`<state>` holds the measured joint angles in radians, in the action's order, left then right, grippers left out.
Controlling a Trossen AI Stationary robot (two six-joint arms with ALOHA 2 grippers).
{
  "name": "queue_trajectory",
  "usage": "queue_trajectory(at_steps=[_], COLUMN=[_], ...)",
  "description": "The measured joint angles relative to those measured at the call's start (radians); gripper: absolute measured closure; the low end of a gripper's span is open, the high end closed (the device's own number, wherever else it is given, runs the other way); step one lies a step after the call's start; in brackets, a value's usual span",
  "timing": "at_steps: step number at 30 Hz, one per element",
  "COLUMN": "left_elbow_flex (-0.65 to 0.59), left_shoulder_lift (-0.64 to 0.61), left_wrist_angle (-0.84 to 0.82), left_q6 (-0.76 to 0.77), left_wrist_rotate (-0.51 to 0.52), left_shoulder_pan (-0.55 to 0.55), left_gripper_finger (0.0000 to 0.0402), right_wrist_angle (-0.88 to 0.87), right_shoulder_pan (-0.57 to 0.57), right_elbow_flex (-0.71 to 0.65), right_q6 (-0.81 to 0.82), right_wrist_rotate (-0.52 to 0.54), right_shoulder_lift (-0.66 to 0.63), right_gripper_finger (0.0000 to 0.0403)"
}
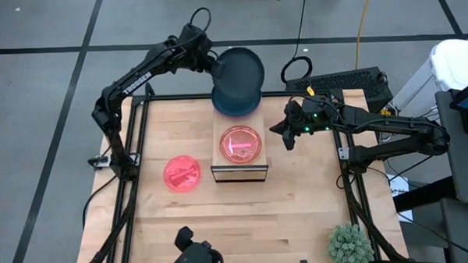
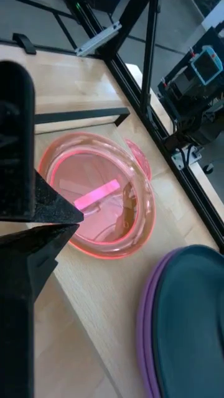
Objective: Place and stack plates onto a shelf
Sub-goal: Stack the dark green plate on top of the other green plate on the shelf
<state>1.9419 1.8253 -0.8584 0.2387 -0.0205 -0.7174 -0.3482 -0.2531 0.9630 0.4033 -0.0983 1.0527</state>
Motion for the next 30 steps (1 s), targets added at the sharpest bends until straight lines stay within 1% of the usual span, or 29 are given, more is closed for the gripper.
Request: queue_trajectory(at_steps=[4,10,15,17,23,30], left_elbow_flex=[-0.001,-0.001,-0.002,-0.002,-0.002,-0.002], left_shoulder_lift=[0.002,0.002,0.028,0.031,0.033,0.033], left_wrist_angle=[-0.033,-0.074,-0.127,-0.12,-0.133,-0.133], left_q6=[-0.018,-0.019,-0.039,-0.042,-0.041,-0.039], left_wrist_rotate=[-0.016,-0.048,-0.067,-0.07,-0.076,-0.075], left_shoulder_pan=[0.002,0.005,0.006,0.012,0.011,0.011], left_gripper_finger=[0.0392,0.0392,0.0392,0.0392,0.0373,0.0367], right_wrist_angle=[0.0,0.0,0.0,0.0,0.0,0.0], right_shoulder_pan=[0.0,0.0,0.0,0.0,0.0,0.0], right_elbow_flex=[0.0,0.0,0.0,0.0,0.0,0.0], right_q6=[-0.004,-0.005,-0.004,-0.004,-0.004,-0.004], right_wrist_rotate=[0.026,0.027,0.027,0.027,0.027,0.027], right_shoulder_lift=[0.0,0.0,0.0,0.0,0.0,0.0], right_gripper_finger=[0.0403,0.0403,0.0403,0.0403,0.0403,0.0403])
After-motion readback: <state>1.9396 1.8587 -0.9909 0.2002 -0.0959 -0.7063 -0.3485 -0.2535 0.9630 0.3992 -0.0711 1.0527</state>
